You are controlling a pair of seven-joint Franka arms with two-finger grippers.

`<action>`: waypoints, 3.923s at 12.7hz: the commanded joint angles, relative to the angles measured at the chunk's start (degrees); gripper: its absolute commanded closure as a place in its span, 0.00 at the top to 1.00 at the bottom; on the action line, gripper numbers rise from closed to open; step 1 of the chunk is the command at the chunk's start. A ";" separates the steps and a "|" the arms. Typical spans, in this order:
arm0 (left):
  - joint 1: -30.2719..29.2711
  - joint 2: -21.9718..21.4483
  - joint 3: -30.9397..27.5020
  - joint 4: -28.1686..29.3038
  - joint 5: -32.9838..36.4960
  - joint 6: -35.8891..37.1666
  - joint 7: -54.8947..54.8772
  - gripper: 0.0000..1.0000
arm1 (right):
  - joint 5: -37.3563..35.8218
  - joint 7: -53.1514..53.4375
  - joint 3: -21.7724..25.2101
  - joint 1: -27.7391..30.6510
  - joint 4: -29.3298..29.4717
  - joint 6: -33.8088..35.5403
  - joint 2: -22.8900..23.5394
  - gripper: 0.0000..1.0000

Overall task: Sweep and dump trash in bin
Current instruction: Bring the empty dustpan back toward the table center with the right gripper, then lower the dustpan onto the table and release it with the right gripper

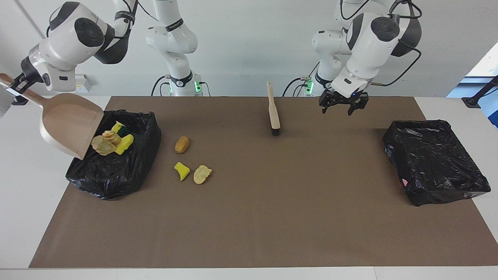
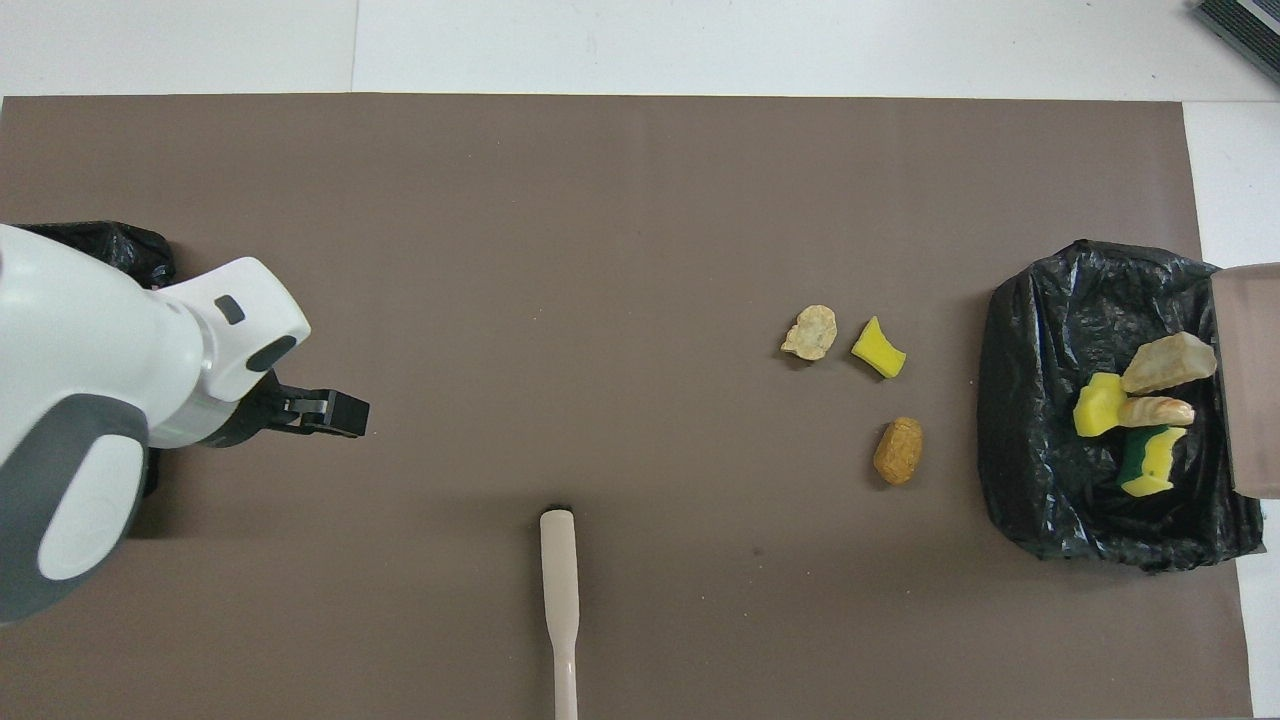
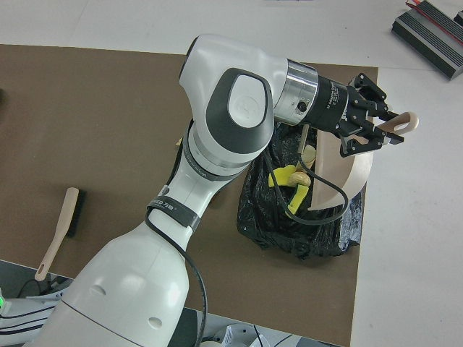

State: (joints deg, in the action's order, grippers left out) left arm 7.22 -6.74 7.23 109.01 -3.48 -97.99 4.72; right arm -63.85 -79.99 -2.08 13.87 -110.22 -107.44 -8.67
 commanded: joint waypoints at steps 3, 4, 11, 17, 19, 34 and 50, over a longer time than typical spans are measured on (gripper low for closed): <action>-8.35 1.73 -0.72 -10.46 1.10 8.85 -12.86 1.00 | 1.62 1.06 -7.13 0.28 2.82 8.89 -0.99 0.00; -7.93 1.81 -2.90 -12.31 1.28 9.74 -14.98 1.00 | 1.80 2.54 -8.45 0.28 3.26 10.74 -1.08 0.00; -3.01 5.15 -7.93 -23.66 3.74 19.58 -16.67 1.00 | 18.47 12.20 -12.86 0.28 3.79 18.74 -1.96 0.00; -2.21 4.54 -8.28 -24.02 3.83 19.24 -15.88 1.00 | 36.84 28.53 -13.13 -5.94 3.88 21.65 -2.23 0.00; -2.56 4.36 -8.20 -24.02 3.83 19.07 -14.57 1.00 | 42.56 40.03 -13.13 -9.01 3.88 22.27 -1.79 0.00; -2.92 4.28 -8.02 -23.93 3.39 19.24 -14.56 1.00 | 61.83 109.15 -13.04 -31.52 35.23 20.61 34.05 0.00; -3.00 3.75 -8.11 -23.40 3.39 20.65 -14.74 1.00 | 65.26 122.09 -12.77 -41.90 41.49 4.17 49.89 0.00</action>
State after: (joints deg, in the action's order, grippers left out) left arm 3.75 -2.80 -0.55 86.22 -1.01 -78.77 -10.55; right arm -0.11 40.82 -15.21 -27.66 -70.41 -103.07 40.45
